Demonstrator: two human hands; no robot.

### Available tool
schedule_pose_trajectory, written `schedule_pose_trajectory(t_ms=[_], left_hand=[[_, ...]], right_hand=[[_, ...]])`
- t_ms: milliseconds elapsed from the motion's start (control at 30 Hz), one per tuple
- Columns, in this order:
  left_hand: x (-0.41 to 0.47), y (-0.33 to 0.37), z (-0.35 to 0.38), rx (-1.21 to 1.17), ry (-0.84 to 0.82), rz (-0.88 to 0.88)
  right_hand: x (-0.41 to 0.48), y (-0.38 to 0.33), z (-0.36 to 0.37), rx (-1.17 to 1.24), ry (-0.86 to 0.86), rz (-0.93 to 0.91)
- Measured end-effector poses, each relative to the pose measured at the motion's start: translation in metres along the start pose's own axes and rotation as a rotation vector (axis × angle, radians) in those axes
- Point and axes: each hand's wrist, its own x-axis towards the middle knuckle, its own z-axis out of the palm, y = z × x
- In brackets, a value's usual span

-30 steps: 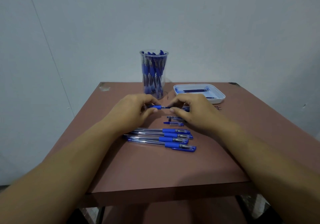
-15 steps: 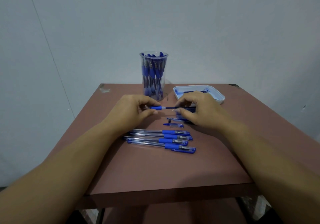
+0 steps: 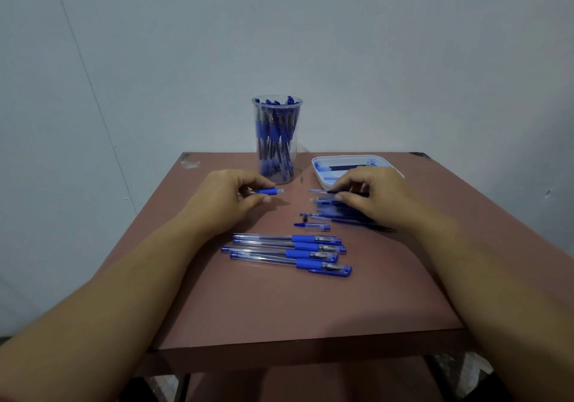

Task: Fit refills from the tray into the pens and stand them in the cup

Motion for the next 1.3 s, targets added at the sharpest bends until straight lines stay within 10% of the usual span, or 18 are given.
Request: schedule_pose_trajectory(t_ms=[533, 900, 1300], left_hand=[[0.0, -0.002, 0.0, 0.012, -0.033, -0.019], [0.0, -0.005, -0.001, 0.044, -0.039, -0.02], [-0.001, -0.001, -0.002, 0.046, -0.058, -0.02]], right_hand=[[0.025, 0.03, -0.013, -0.005, -0.009, 0.127], [0.071, 0.046, -0.019, -0.239, -0.321, 0.342], [0.052, 0.007, -0.029, -0.106, -0.145, 0.108]])
